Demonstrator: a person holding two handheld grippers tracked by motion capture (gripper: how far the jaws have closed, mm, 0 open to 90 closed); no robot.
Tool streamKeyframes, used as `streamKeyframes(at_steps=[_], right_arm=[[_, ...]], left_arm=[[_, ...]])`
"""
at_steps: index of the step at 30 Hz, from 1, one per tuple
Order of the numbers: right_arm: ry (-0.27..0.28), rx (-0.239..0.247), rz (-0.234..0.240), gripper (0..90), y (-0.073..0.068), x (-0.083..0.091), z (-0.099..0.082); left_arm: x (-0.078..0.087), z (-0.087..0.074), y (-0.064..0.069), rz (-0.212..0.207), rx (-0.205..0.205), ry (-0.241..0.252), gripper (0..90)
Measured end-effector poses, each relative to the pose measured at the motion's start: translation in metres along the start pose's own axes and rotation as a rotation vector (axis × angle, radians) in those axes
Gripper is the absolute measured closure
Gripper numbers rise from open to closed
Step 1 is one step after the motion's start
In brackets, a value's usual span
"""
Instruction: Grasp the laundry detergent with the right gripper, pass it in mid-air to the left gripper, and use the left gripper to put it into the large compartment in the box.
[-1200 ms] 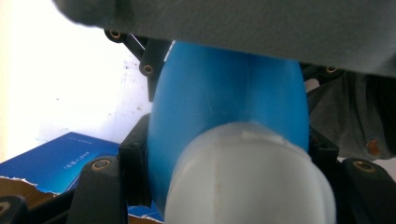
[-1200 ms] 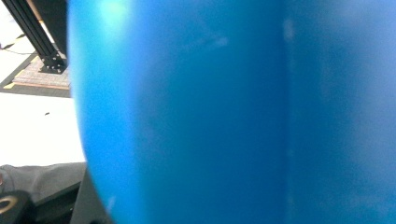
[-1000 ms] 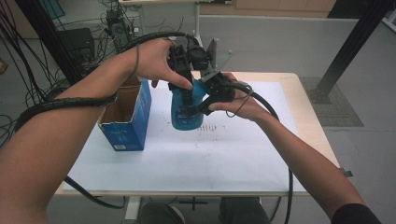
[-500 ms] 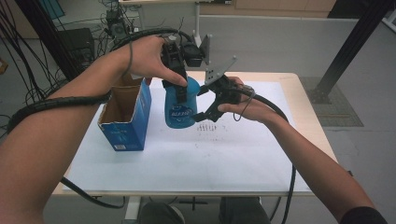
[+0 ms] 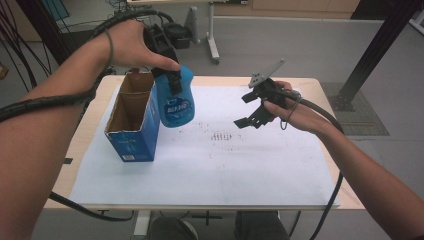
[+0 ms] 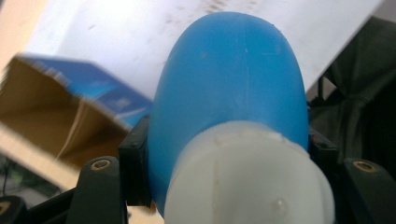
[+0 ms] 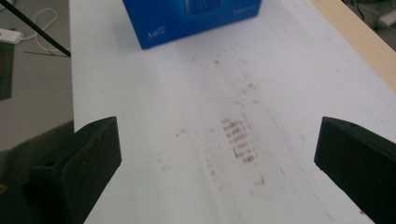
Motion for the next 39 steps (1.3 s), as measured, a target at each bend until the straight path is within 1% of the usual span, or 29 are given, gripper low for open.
streamKeyframes(at_steps=[1,4,5,7,8,10,11,12,13,17,18,19,20,22,24,25,26,28,32,34,38,39], right_arm=[[-0.009,-0.017,-0.007,0.9,0.002,0.005,-0.003],[-0.031,-0.058,-0.014,3.2,0.007,0.019,-0.012],[-0.044,-0.064,-0.011,3.3,0.008,0.023,-0.014],[-0.075,-0.074,-0.027,3.6,0.011,0.031,-0.018],[-0.088,-0.083,-0.036,3.6,0.012,0.036,-0.02],[-0.1,-0.093,-0.045,3.8,0.014,0.042,-0.021],[-0.113,-0.095,-0.046,4.2,0.015,0.046,-0.022],[-0.131,-0.099,-0.043,4.8,0.015,0.049,-0.022],[-0.167,-0.105,-0.046,4.8,0.016,0.054,-0.023],[-0.217,-0.086,-0.086,4.8,0.019,0.064,-0.021],[-0.221,-0.086,-0.092,4.8,0.018,0.067,-0.02],[-0.222,-0.083,-0.096,4.7,0.018,0.07,-0.019],[-0.225,-0.085,-0.099,4.6,0.018,0.073,-0.017],[-0.232,-0.08,-0.108,4.5,0.018,0.078,-0.015],[-0.233,-0.082,-0.114,4.1,0.019,0.083,-0.013],[-0.235,-0.086,-0.116,4.0,0.019,0.085,-0.012],[-0.233,-0.081,-0.123,4.0,0.019,0.087,-0.01],[-0.239,-0.077,-0.123,3.9,0.019,0.09,-0.009],[-0.24,-0.069,-0.133,3.7,0.019,0.096,-0.007],[-0.24,-0.068,-0.138,3.6,0.019,0.098,-0.009],[-0.236,-0.076,-0.141,3.1,0.02,0.101,-0.012],[-0.236,-0.077,-0.146,3.1,0.02,0.102,-0.013]], left_arm=[[0.003,-0.002,-0.003,0.01,0.018,-0.005,37.2],[0.014,-0.012,-0.014,0.037,0.124,-0.025,37.2],[0.018,-0.015,-0.018,0.041,0.155,-0.029,37.2],[0.027,-0.021,-0.027,0.049,0.218,-0.035,37.2],[0.029,-0.022,-0.028,0.052,0.233,-0.034,37.2],[0.038,-0.026,-0.035,0.063,0.282,-0.04,37.2],[0.042,-0.028,-0.038,0.069,0.316,-0.034,37.2],[0.049,-0.03,-0.044,0.077,0.365,-0.036,37.2],[0.051,-0.031,-0.046,0.082,0.384,-0.035,37.2],[0.069,-0.034,-0.058,0.113,0.497,-0.007,37.2],[0.074,-0.035,-0.062,0.116,0.526,-0.002,37.2],[0.079,-0.037,-0.066,0.117,0.582,0.02,37.2],[0.082,-0.037,-0.068,0.119,0.604,0.029,37.2],[0.088,-0.039,-0.074,0.12,0.665,0.04,37.2],[0.092,-0.039,-0.078,0.121,0.717,0.044,37.2],[0.095,-0.04,-0.081,0.127,0.756,0.043,37.2],[0.096,-0.04,-0.082,0.13,0.773,0.042,37.2],[0.097,-0.041,-0.087,0.13,0.831,0.035,37.3],[0.096,-0.045,-0.096,0.123,0.916,0.033,37.3],[0.093,-0.05,-0.1,0.122,0.958,0.048,37.3],[0.088,-0.058,-0.107,0.106,1.023,0.076,37.3],[0.087,-0.059,-0.108,0.106,1.03,0.08,37.3]])
Point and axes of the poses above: each handheld gripper's, and its own axes: x roughly backward along the jaws, z roughly out of its top, y roughly to its right, the point moved 4 cm from there along -x, roughly forward along the jaws, and after that the axes turned 4 degrees about z, right-handed, at the moved point
